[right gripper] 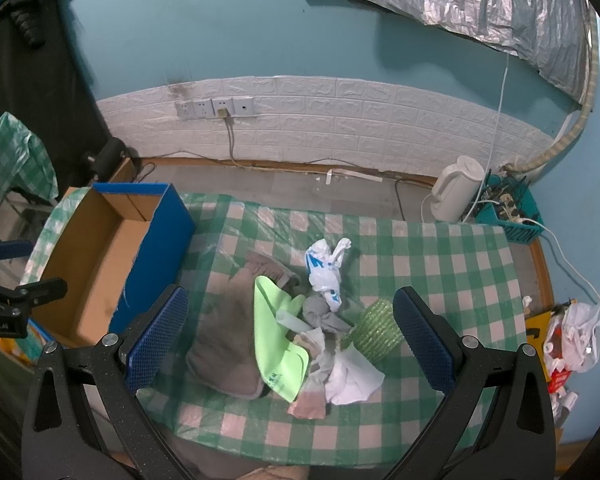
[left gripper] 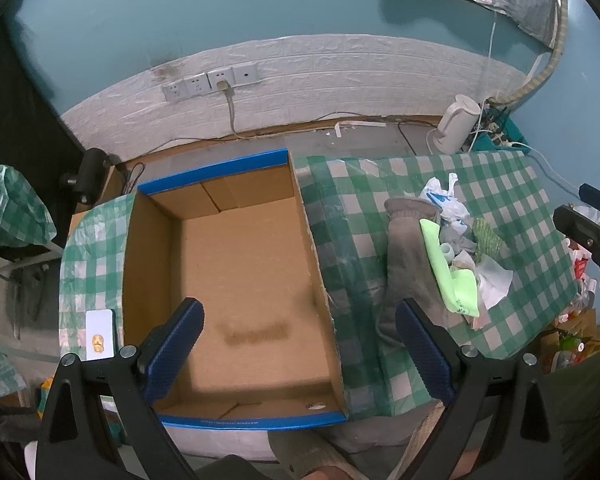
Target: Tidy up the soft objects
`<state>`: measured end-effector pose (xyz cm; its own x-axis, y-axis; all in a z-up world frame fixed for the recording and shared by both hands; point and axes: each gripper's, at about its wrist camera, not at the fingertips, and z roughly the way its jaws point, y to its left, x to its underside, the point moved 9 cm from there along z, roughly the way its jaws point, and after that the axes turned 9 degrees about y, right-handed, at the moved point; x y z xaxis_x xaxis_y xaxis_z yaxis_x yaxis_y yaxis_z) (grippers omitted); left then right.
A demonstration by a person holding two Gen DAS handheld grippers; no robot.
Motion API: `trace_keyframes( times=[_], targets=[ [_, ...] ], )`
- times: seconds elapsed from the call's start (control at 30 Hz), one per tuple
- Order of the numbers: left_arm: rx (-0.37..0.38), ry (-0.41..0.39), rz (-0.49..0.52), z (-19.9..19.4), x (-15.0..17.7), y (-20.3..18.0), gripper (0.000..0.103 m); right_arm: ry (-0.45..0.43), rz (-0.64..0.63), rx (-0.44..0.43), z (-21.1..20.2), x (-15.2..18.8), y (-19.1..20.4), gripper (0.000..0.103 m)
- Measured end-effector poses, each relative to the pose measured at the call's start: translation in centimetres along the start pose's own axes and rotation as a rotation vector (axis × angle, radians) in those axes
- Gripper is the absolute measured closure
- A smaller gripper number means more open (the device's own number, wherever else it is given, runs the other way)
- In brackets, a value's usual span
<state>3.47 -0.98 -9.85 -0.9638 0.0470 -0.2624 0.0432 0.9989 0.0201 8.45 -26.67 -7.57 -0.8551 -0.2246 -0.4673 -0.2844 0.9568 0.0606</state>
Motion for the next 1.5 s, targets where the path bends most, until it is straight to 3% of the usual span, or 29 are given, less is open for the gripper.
trace_keyframes(
  times=[0.5, 1.2, 1.5],
  targets=[
    [-0.029, 0.063, 0.075, 2.2, -0.4, -2.4, 0.006, 0.081, 0.031, 0.03, 2.1, 1.5, -2.9, 0.001],
    [0.028, 0.168, 0.175, 6.6, -1.0, -9.0, 0.006, 0.194, 0.064, 0.005, 6.5, 3.2, -4.9, 0.001],
    [-0.012, 0.189, 0.161, 9.6, -1.3, -9.7, 0.006, 0.286, -0.088, -0.024, 10.4, 6.2, -1.7, 0.008]
  ],
)
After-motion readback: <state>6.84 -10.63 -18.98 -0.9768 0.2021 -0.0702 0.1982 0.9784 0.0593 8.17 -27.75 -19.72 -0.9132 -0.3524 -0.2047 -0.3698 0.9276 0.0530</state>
